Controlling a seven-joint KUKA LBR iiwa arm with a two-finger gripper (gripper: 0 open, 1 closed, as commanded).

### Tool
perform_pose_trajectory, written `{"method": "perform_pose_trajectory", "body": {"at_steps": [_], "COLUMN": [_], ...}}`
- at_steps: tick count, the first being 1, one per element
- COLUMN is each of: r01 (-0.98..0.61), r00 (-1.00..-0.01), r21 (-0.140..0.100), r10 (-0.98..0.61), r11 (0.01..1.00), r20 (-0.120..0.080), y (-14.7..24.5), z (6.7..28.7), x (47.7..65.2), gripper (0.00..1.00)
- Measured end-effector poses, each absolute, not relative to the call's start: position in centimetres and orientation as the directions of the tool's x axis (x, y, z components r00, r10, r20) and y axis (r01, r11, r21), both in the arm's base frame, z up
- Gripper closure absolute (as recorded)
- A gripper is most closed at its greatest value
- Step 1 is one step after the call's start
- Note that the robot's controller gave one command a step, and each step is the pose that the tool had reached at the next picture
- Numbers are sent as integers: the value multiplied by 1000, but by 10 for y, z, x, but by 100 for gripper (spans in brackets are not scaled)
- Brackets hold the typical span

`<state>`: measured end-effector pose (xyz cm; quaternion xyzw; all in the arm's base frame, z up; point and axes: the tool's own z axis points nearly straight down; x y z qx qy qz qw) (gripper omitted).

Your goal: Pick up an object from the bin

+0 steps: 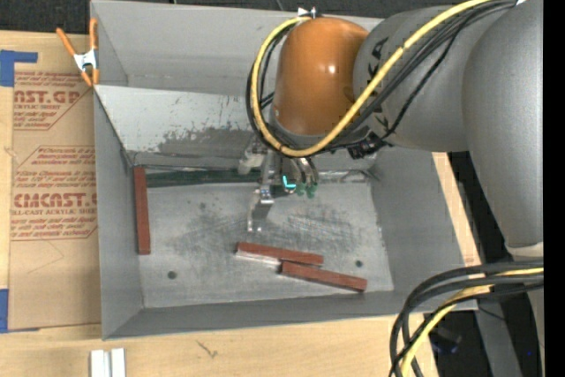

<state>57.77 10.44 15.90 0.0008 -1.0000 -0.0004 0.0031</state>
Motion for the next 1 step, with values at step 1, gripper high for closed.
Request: {"method": "perform_pose_trajectory", "body": {"at_steps": [1], "r01": [-1], "r00": [-1000], "r21": [1], "r10": [-1], "r11": [1000], "r20": [-1], "y": [104], "z": [163], "x": [580], "gripper": [0]}}
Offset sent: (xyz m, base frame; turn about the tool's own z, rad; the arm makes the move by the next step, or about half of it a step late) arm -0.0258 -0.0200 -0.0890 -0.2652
